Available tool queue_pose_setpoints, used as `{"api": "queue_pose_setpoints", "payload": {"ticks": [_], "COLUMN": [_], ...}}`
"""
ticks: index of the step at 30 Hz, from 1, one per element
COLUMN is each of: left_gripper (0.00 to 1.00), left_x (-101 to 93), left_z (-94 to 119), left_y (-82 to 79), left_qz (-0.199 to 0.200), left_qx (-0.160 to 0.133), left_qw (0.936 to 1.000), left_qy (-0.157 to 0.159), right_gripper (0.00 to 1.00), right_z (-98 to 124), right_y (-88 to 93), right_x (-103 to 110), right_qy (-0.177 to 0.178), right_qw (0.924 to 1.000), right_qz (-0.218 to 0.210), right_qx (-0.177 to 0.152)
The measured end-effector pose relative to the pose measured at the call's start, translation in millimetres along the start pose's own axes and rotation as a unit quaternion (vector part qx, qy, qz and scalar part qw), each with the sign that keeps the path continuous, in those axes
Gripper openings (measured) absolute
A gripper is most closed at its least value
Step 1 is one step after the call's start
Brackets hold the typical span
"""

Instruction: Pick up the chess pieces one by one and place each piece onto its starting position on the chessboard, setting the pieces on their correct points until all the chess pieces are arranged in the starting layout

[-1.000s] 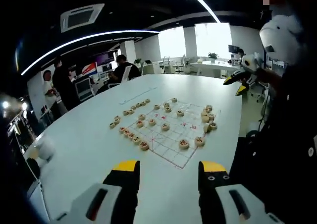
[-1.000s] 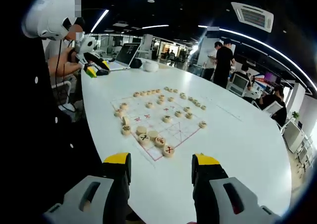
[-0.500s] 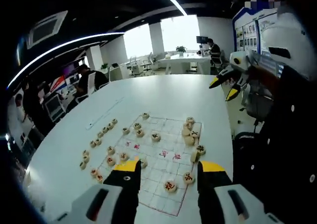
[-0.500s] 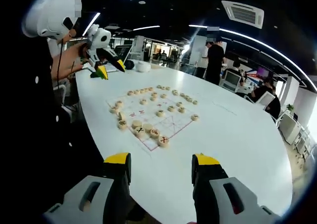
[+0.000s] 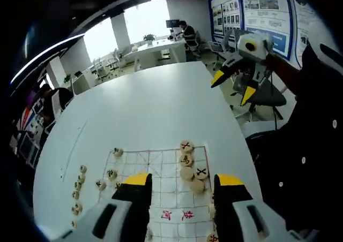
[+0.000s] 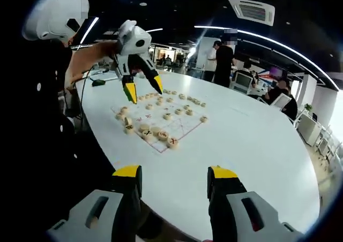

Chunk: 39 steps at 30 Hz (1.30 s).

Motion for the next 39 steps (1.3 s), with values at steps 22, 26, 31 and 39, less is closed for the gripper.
{"api": "queue_pose_setpoints", "payload": {"ticks": [22, 26, 31, 39], "left_gripper": [0.35, 0.33, 0.29, 0.20], "left_x": [9.6, 10.1, 9.0, 12.8], "left_z": [-93.3, -94.5, -98.9, -93.4], "left_y": [-24.8, -26.2, -25.6, -25.0], "left_qz": [-0.007, -0.008, -0.012, -0.006], "left_qx": [0.072, 0.072, 0.076, 0.070], "left_qw": [0.9960, 0.9960, 0.9956, 0.9966], "left_qy": [0.052, 0.052, 0.052, 0.043], "right_gripper": [0.49, 0.49, 0.49, 0.49], "right_z": [7.7, 8.3, 9.3, 10.2], "right_y": [8.9, 9.5, 9.7, 9.0], "right_x": [-8.3, -8.4, -8.7, -8.9], "right_qy": [0.018, 0.018, 0.019, 0.018], "right_qw": [0.9997, 0.9997, 0.9997, 0.9997], "right_qz": [-0.017, -0.017, -0.018, -0.017], "right_qx": [-0.001, -0.001, -0.003, -0.007]}}
Point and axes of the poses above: the point that each gripper's makers call its tool centre point, and the gripper's own axes: z roughly backward along the fingers, x roughly to its left, y roughly out of its underside, the point moved 4 cm from there along z, roughly backward along the fingers, and after that the axes turned 9 degrees about y, right-handed, at the moved point
